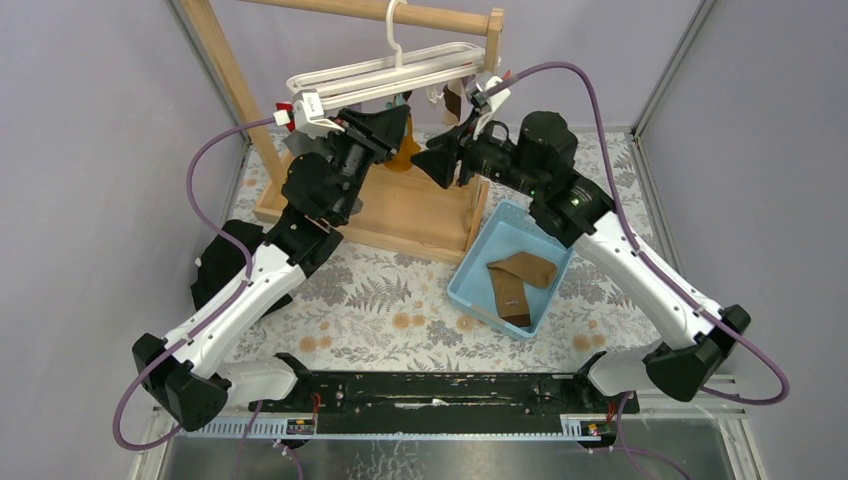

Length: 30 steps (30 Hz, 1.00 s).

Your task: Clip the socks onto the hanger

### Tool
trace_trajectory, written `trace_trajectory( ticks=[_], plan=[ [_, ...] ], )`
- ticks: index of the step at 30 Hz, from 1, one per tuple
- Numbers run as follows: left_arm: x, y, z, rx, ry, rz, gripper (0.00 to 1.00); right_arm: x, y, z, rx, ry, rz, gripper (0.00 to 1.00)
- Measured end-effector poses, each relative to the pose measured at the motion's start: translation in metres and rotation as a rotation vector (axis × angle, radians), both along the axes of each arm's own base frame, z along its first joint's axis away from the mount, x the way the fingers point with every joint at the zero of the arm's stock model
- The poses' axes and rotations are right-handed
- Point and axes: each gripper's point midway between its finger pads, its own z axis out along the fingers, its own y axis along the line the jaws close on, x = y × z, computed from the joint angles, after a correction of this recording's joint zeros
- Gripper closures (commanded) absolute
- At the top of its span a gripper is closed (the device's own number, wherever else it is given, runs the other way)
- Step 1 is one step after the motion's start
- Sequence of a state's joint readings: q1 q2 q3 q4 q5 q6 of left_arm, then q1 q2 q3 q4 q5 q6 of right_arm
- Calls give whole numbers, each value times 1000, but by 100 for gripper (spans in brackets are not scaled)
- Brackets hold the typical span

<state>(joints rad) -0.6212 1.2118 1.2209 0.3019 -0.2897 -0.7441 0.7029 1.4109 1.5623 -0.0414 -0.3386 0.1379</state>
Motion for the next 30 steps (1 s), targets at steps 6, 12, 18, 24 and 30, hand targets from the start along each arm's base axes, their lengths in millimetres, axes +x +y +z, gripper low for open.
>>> trace_trajectory(
  ticks=[6,12,18,24,30],
  plan=[
    [-2,2,4,-18,-2,-1,100,-10,-21,6,-25,-60,-46,43],
    [-2,1,4,-32,4,-6,100,-7,-16,1,-44,-57,-34,43],
    [-2,1,5,-35,4,-8,100,5,1,-6,-52,-30,-2,45],
    [-2,1,4,-34,5,-7,100,6,10,3,-26,-20,25,48],
    [-2,1,5,-37,4,-7,100,0,10,32,31,-46,41,49]
  ],
)
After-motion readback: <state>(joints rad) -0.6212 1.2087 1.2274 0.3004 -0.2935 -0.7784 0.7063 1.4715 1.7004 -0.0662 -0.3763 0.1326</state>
